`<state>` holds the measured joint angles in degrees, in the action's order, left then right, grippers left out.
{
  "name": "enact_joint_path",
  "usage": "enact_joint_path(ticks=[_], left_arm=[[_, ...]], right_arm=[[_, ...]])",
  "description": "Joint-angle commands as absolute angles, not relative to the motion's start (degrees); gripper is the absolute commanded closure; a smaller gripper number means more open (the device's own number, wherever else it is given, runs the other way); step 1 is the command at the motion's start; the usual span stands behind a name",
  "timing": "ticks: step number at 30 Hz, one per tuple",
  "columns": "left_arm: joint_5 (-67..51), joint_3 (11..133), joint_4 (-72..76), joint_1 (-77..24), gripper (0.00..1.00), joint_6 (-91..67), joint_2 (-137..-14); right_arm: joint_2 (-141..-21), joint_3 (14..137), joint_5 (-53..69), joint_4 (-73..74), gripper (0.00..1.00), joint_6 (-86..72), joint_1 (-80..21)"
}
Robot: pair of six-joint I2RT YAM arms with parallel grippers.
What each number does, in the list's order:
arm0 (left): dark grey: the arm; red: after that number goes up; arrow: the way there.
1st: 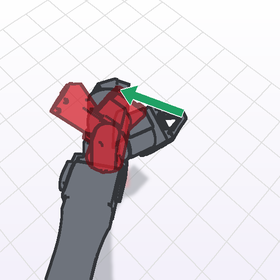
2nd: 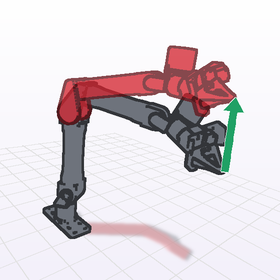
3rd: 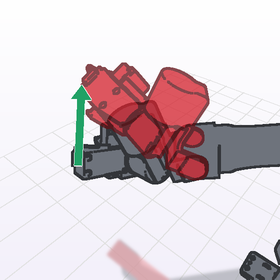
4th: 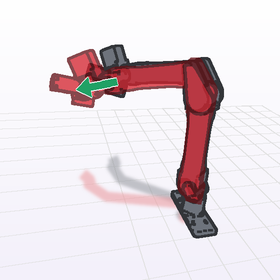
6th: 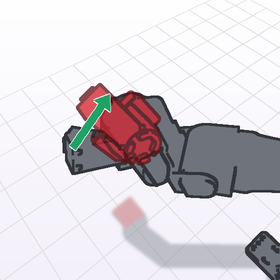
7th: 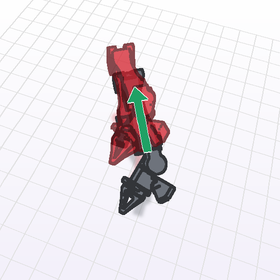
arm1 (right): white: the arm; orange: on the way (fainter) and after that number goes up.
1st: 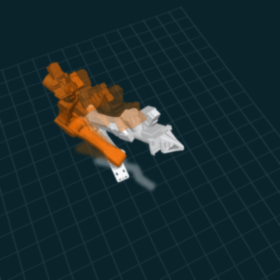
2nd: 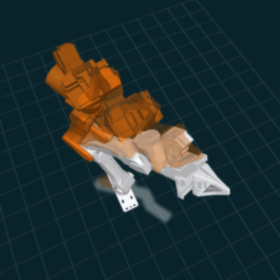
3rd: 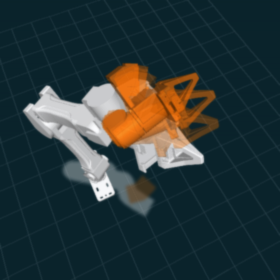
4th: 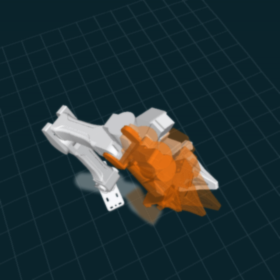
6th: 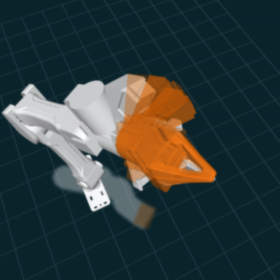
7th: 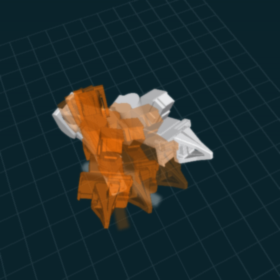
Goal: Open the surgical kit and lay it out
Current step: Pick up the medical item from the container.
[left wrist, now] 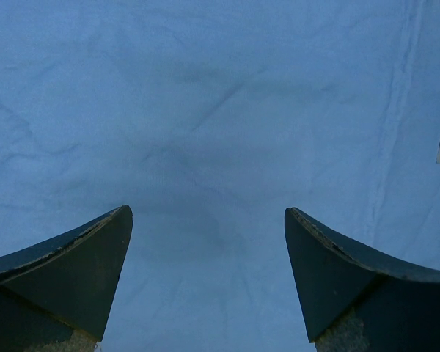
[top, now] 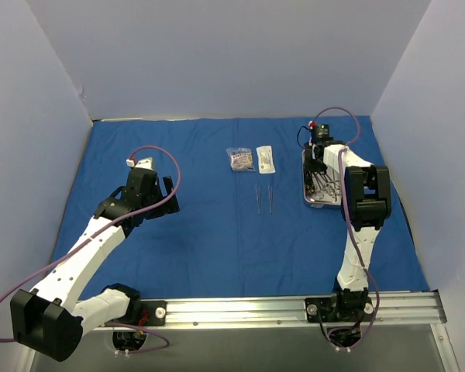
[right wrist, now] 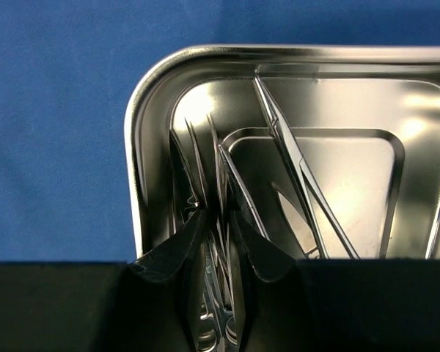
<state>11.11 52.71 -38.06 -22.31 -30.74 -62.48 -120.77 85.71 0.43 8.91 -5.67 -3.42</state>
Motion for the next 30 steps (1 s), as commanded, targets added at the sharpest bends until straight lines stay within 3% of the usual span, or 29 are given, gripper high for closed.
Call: enact_joint_path(ticks=[1, 11, 30], left_arm=[[11.2, 52.4, -37.9, -21.9, 0.06, -30.8, -61.0], [11.3, 52.2, -38.4, -21.9, 0.06, -30.9, -60.2], [11.7, 52.2, -37.4, -21.9, 0.06, -30.9, -60.6]], right_arm=[[-122.4, 87.1, -2.7, 10.2, 0.85, -4.6, -3.5], [-118.9, 87.3, -2.5, 10.5, 0.99, -5.1, -3.4], [-103.7, 82.0, -0.6, 11.2, 1.0, -15.9, -7.1]])
